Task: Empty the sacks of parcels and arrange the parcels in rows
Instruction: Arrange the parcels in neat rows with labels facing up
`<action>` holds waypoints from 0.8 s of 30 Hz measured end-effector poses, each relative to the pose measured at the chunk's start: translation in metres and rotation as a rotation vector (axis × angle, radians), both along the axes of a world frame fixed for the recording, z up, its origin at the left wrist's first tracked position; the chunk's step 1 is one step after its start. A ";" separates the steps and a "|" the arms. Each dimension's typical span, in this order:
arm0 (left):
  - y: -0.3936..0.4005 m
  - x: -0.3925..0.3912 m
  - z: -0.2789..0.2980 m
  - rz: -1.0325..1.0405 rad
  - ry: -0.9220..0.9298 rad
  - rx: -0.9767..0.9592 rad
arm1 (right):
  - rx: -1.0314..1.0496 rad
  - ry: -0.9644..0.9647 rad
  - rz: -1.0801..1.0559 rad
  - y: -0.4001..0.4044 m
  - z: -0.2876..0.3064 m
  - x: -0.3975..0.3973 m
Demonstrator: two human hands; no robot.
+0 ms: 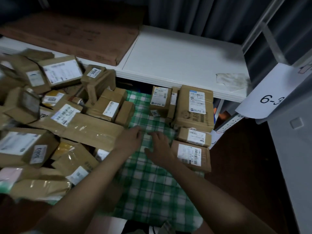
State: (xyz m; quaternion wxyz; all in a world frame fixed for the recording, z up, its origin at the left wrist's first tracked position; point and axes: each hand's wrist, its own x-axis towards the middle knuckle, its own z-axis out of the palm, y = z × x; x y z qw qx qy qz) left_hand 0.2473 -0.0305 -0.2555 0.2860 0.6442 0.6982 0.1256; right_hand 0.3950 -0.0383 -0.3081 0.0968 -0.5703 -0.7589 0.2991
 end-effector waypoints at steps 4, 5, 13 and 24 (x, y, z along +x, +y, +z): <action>-0.002 -0.051 0.018 0.109 0.002 0.139 | -0.108 0.017 0.190 0.007 0.015 -0.072; -0.002 -0.059 0.021 0.126 0.008 0.167 | -0.101 -0.007 0.210 0.009 0.015 -0.082; -0.016 -0.109 0.025 0.240 -0.023 0.307 | 0.034 0.127 0.139 0.016 0.008 -0.106; -0.027 -0.085 0.049 0.474 -0.255 0.382 | -0.921 1.141 -0.707 0.012 0.058 -0.029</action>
